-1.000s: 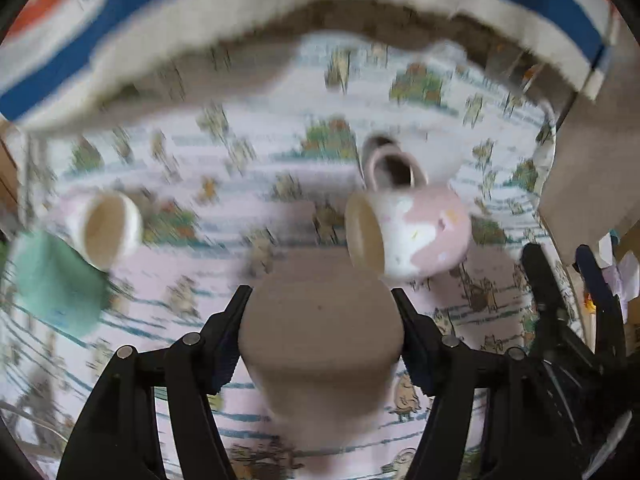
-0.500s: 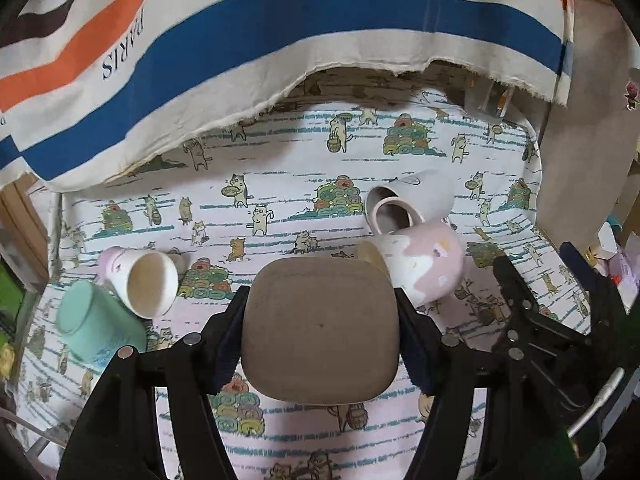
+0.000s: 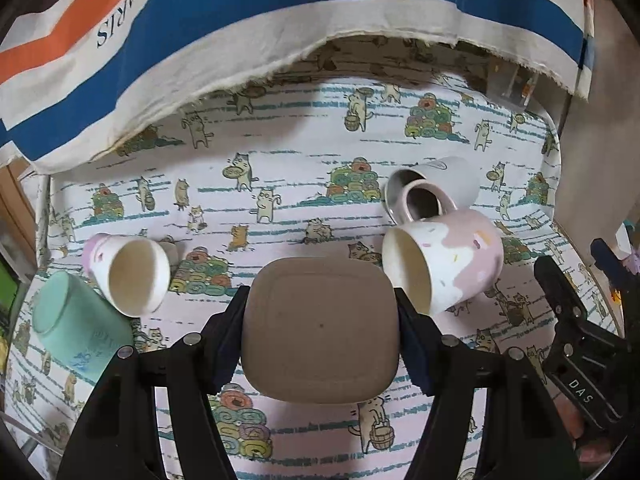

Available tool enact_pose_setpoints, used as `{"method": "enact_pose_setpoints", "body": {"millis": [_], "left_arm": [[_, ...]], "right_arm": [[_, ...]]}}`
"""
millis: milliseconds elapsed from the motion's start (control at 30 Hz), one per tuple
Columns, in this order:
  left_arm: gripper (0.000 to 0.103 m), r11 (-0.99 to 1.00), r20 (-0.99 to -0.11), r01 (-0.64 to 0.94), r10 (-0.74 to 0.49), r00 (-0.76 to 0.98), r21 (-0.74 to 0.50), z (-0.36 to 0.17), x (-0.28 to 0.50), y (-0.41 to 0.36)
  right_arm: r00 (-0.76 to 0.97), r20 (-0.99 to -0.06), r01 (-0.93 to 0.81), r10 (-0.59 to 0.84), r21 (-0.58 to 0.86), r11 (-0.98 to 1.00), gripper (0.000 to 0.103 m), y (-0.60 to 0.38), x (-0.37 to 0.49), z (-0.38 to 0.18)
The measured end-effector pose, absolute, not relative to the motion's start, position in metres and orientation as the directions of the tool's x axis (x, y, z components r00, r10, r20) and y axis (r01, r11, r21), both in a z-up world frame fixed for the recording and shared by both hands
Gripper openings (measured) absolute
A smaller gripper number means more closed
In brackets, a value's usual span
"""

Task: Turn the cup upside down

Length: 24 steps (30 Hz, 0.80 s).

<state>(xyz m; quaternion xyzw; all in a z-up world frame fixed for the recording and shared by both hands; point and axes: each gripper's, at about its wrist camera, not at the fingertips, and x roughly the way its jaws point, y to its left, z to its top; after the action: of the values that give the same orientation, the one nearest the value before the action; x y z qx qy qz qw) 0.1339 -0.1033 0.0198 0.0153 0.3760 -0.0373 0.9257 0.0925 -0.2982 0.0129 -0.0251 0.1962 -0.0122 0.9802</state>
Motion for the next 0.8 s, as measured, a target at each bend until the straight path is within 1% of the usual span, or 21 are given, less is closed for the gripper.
{"method": "enact_pose_setpoints", "body": {"millis": [133,200,333,367,433,533,733,800], "left_arm": [[0.066,0.995,-0.694,0.101,-0.069,0.717,0.005,0.016,0.133,-0.109],[0.066,0.996,-0.693,0.088,-0.052,0.719,0.017,0.016,0.135,-0.11],[0.067,0.994,-0.69,0.107,-0.073,0.72,0.007,0.017,0.137,-0.11],[0.075,0.994,-0.676,0.106,-0.063,0.734,0.022,0.019,0.135,-0.111],[0.082,0.993,-0.643,0.108,-0.056,0.763,0.042,0.023,0.13,-0.112],[0.082,0.991,-0.601,0.121,-0.067,0.796,0.051,0.031,0.121,-0.109],[0.089,0.993,-0.484,0.113,-0.088,0.87,0.023,0.048,0.102,-0.091],[0.091,0.994,-0.441,0.101,-0.077,0.894,0.031,0.052,0.095,-0.086]], "right_arm": [[0.921,-0.389,0.017,-0.034,-0.047,0.999,0.097,-0.3,0.093,0.012],[0.92,-0.391,0.016,-0.032,-0.045,0.999,0.097,-0.3,0.094,0.012],[0.917,-0.397,0.017,-0.036,-0.05,0.999,0.097,-0.3,0.095,0.01],[0.916,-0.399,0.017,-0.036,-0.051,0.999,0.097,-0.3,0.095,0.01],[0.916,-0.4,0.014,-0.034,-0.052,0.999,0.097,-0.299,0.095,0.009],[0.919,-0.393,0.013,-0.032,-0.053,0.999,0.097,-0.299,0.094,0.01],[0.924,-0.382,0.004,-0.017,-0.035,0.999,0.097,-0.3,0.092,0.013],[0.926,-0.377,-0.001,-0.011,-0.031,1.0,0.097,-0.3,0.091,0.013]]}}
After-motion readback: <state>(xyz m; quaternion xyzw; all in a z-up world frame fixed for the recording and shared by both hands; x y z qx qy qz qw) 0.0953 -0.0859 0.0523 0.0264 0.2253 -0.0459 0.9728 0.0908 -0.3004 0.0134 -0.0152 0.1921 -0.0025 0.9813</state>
